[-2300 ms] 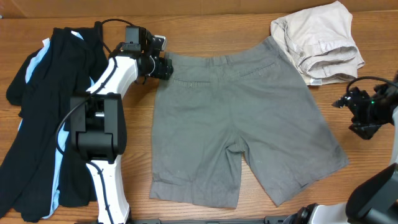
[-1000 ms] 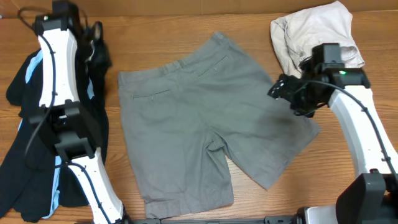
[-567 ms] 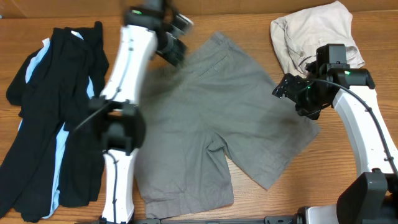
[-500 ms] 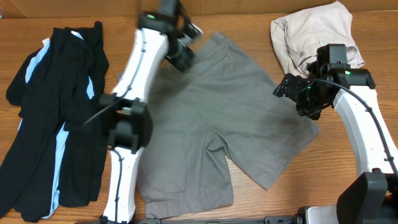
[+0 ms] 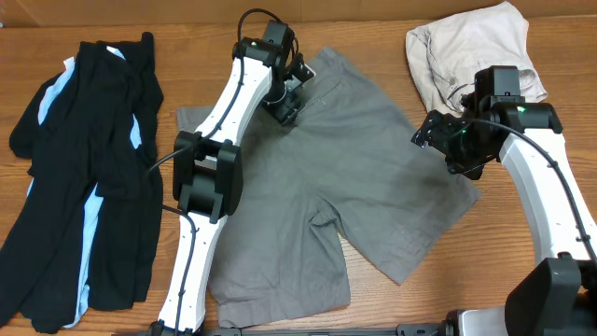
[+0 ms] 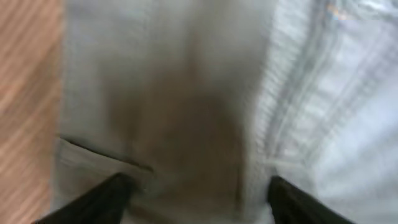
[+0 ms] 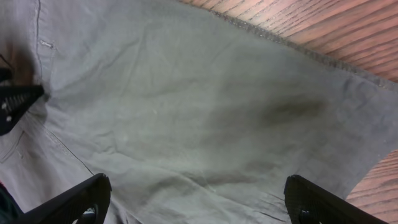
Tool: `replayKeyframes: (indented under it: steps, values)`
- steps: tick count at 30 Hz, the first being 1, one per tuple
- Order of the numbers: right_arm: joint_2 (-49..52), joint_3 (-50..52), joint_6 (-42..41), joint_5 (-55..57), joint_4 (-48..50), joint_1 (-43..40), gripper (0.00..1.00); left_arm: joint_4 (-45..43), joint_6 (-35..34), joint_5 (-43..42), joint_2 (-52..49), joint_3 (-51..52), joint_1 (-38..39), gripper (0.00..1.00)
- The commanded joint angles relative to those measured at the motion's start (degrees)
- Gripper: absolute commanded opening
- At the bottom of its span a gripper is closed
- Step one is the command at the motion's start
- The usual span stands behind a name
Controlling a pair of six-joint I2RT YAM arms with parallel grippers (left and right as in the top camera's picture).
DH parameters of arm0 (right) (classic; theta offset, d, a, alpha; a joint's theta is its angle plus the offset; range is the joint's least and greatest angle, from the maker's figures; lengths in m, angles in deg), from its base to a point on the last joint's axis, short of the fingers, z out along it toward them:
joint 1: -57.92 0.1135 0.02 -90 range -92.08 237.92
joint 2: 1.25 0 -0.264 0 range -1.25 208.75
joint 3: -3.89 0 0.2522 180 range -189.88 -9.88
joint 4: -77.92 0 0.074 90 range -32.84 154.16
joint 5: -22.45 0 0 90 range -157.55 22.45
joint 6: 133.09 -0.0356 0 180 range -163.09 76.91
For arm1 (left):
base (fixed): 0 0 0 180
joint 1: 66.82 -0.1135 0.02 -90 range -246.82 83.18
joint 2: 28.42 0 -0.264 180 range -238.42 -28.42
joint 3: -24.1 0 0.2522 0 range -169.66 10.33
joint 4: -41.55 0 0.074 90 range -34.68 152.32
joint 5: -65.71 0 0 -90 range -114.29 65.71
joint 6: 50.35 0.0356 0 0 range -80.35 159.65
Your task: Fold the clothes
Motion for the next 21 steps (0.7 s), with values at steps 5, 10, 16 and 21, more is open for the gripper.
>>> replayKeyframes:
  steps: [5, 10, 16, 21]
  values:
    - [-1.2, 0.3, -0.2, 0.6, 1.5, -0.1, 0.92, -1.2, -19.3, 5.7, -11.1, -0.1, -6.6, 0.81]
    - [-1.2, 0.3, -0.2, 0.6, 2.8, -0.1, 0.92, -1.4, -27.7, 3.6, -14.1, -0.1, -12.4, 0.79]
    - [-1.2, 0.6, -0.3, 0.6, 5.0, -0.1, 0.92, -2.3, -40.2, -7.5, -14.1, -0.3, -19.9, 0.78]
    - [-0.5, 1.1, -0.5, 0.6, 6.5, -0.1, 0.92, -3.5, -43.5, -21.3, -14.1, -0.5, -25.0, 0.74]
